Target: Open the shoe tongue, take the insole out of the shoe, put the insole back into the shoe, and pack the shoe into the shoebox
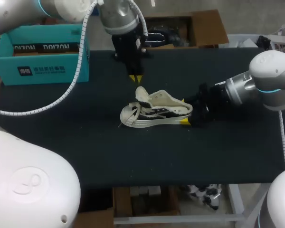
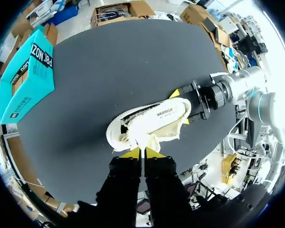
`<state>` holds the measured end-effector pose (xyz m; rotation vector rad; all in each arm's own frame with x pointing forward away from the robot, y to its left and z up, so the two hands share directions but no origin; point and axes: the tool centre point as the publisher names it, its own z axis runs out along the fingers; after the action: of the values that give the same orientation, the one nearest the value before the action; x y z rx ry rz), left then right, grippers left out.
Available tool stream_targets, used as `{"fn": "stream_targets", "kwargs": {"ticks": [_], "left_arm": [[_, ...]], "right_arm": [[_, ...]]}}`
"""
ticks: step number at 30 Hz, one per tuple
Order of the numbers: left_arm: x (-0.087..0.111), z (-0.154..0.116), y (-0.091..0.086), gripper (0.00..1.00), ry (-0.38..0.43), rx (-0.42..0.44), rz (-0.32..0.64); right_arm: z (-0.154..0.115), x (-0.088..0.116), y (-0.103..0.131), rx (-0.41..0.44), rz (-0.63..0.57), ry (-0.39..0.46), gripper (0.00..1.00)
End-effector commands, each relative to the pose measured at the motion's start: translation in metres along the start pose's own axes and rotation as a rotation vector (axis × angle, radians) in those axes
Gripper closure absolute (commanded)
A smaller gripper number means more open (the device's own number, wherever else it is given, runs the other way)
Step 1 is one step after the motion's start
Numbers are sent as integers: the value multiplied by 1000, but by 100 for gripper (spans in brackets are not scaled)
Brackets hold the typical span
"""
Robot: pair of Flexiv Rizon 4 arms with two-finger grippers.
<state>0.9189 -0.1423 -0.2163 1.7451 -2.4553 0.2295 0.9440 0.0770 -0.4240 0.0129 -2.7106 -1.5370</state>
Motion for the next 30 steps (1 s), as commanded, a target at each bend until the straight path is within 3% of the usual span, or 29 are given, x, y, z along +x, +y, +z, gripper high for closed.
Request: {"fn": "stream_targets", "kwargs": {"ticks": [1, 4, 5, 6, 7, 20, 22, 30], "left_arm": [[7, 2, -12, 100, 48, -273, 887], [1, 6, -17, 100, 107, -391, 1400], [3, 9, -22, 100, 96, -400, 1451], [9, 11, -28, 100, 66, -426, 1444], [18, 14, -34, 100, 5, -450, 1368], [18, 14, -34, 100, 5, -450, 1368], [12, 20, -35, 100, 68, -409, 1457], [22, 55, -31, 100, 119, -341, 1539]], "right_arm": [[1, -2, -4, -3, 0, 1, 100], [1, -2, -4, -3, 0, 1, 100], [1, -2, -4, -3, 0, 1, 100], [1, -2, -4, -3, 0, 1, 100], [1, -2, -4, -3, 0, 1, 100], [1, -2, -4, -3, 0, 1, 100], [1, -2, -4, -3, 0, 1, 100], [1, -2, -4, -3, 0, 1, 100]]}}
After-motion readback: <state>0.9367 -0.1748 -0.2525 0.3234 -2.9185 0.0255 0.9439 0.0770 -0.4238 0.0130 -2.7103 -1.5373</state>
